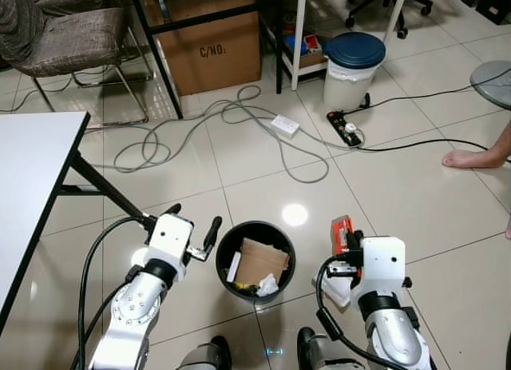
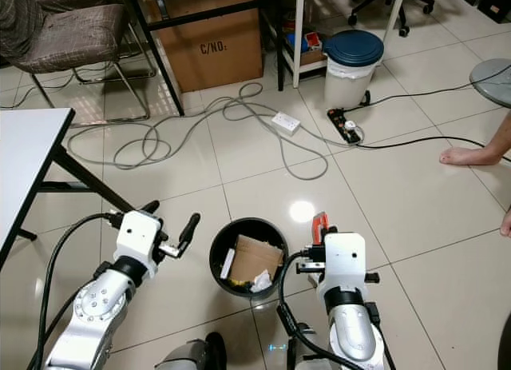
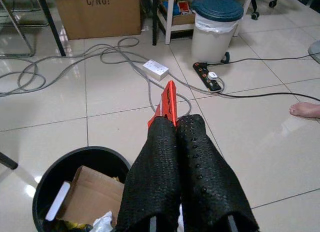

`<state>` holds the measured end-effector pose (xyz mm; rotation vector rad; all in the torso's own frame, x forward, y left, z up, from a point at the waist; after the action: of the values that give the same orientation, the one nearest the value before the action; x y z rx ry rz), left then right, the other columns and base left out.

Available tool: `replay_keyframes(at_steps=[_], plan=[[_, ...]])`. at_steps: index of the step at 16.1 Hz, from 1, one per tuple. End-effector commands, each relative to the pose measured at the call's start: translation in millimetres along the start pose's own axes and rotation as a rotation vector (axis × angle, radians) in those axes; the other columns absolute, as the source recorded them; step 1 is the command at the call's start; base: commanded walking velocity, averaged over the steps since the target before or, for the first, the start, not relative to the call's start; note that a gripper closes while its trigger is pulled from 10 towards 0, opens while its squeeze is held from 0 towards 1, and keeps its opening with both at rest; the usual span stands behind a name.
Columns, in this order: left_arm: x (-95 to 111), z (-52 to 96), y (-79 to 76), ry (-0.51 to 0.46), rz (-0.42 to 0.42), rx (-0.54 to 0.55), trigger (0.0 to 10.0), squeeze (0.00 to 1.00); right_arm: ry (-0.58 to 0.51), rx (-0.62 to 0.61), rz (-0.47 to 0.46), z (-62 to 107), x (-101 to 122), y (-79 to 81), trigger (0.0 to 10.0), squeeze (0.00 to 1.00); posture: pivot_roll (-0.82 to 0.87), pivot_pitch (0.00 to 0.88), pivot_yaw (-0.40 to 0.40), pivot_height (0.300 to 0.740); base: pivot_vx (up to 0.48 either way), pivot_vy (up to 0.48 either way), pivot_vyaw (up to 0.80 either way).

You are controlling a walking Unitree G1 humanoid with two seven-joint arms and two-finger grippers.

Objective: Picking trash to rubbish bin

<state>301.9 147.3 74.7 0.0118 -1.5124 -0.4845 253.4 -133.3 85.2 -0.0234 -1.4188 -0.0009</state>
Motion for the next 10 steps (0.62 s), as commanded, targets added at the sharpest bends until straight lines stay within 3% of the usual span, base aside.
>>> replay_keyframes(at_steps=[1,10], plan=[[-8.2,3.3,-1.1,0.03,-0.011,-0.008,10.0,0.0,0.013,0.027,-0.012,2.0,-1.2,6.7,10.0,0.0,-0.1,0.25,0.085,0.74,0.0,0.0,0.0],[-1.6,-2.3,-7.0,0.014,0.004,-0.036,10.0,0.0,0.002,0.076,-0.009,-1.2,2.8,15.7,10.0,0.0,-0.1,0.249,0.082,0.74,0.0,0.0,0.0]])
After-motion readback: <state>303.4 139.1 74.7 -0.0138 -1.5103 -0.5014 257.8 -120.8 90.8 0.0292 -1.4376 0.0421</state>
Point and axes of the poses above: a point about 5 cm out from each wrist's last joint towards the gripper, its own z axis pointing back from the gripper into the wrist, its own x axis along the axis of the wrist's last joint, y = z × x, the point moved 5 cm from there along -z, pointing out of the wrist towards the gripper, and after that the axes turned 4 degrees about -z, right-handed, at the moved point
